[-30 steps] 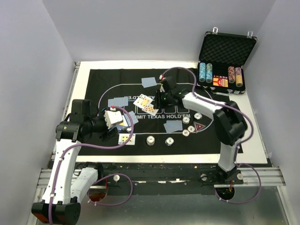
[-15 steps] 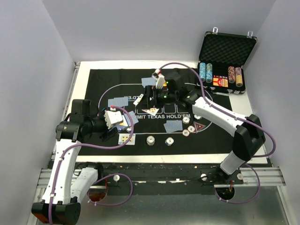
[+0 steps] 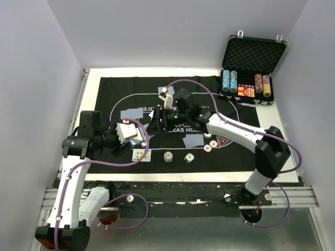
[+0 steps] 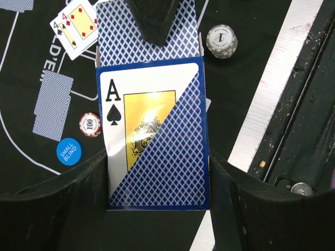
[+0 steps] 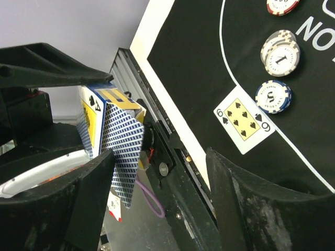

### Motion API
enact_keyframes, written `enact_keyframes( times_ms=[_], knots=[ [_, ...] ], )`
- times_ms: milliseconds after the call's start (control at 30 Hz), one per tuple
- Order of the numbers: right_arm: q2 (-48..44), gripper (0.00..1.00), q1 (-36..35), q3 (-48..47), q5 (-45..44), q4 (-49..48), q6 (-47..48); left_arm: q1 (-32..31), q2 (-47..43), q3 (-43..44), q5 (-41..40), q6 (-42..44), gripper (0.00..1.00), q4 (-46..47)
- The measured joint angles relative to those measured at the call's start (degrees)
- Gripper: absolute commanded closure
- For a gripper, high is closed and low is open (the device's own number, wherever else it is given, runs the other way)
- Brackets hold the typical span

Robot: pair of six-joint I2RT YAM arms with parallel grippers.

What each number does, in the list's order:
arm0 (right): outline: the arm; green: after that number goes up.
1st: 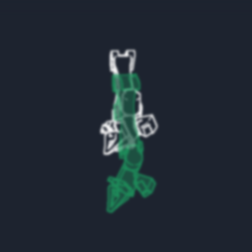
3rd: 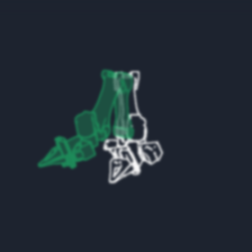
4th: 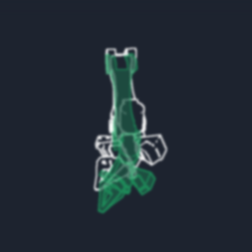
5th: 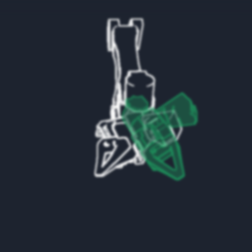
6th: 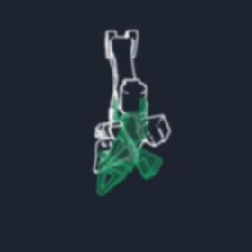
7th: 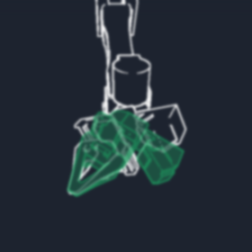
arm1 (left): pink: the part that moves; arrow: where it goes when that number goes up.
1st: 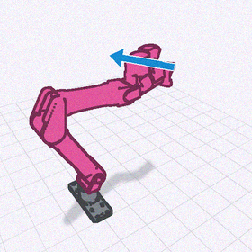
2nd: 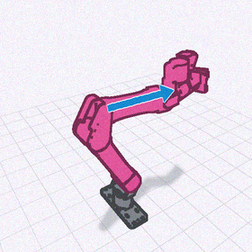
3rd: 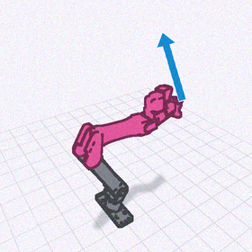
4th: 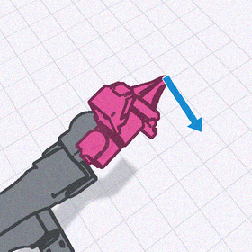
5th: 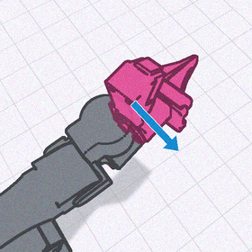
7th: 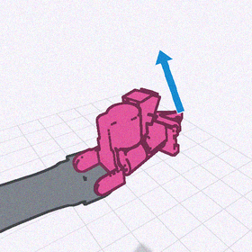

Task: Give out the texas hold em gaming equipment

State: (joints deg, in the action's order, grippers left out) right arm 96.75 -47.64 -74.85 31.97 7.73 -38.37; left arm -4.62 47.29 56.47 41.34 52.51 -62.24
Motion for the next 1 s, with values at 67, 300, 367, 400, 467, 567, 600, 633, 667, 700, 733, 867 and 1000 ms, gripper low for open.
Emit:
enact_keyframes(
  times_ms=[67,300,367,400,467,567,600,633,667,700,733,867,1000],
  knots=[
    [0.24,0.34,-0.07,0.76,0.39,-1.18,-1.55,0.00,-0.09,-0.02,-0.26,-0.09,0.51,-0.31],
    [-0.09,0.49,-0.02,1.51,0.33,-3.10,-3.30,0.00,-0.13,-0.31,-0.63,-0.09,0.51,-0.46],
    [-0.79,0.53,0.17,2.45,0.33,-3.48,-3.91,0.00,-0.13,-0.46,-0.63,-0.11,0.51,-0.46],
    [-1.22,0.55,0.44,2.97,0.33,-3.67,-4.22,0.00,-0.13,-0.57,-0.63,-0.15,0.51,-0.46],
    [-2.25,0.59,1.25,4.11,0.35,-3.91,-4.83,0.00,-0.13,-0.68,-0.63,-0.20,0.51,-0.46],
    [-3.52,0.64,3.02,6.16,0.44,-4.94,-6.03,0.00,-0.20,-0.70,-0.59,-0.26,0.51,-0.17],
    [-3.87,0.65,3.50,6.91,0.46,-5.18,-6.51,0.00,-0.22,-0.70,-0.59,-0.26,0.51,-0.02],
    [-4.15,0.67,4.02,7.52,0.50,-5.27,-6.93,0.00,-0.24,-0.70,-0.59,-0.26,0.51,0.07],
    [-4.33,0.69,4.55,8.07,0.55,-5.60,-7.37,0.00,-0.26,-0.70,-0.59,-0.28,0.51,0.15],
    [-4.42,0.70,4.94,8.61,0.68,-6.23,-7.93,0.00,-0.28,-0.70,-0.57,-0.28,0.51,0.28],
    [-4.46,0.71,5.16,9.05,0.90,-6.84,-8.50,0.00,-0.31,-0.70,-0.57,-0.28,0.51,0.42],
    [-4.74,0.76,5.60,11.21,2.62,-10.29,-11.39,0.00,-0.42,-0.70,-0.57,-0.28,0.51,0.46],
    [-5.62,0.79,6.60,13.11,4.81,-13.77,-14.84,0.00,-0.44,-0.72,-0.57,-0.28,0.51,0.46]
  ],
)
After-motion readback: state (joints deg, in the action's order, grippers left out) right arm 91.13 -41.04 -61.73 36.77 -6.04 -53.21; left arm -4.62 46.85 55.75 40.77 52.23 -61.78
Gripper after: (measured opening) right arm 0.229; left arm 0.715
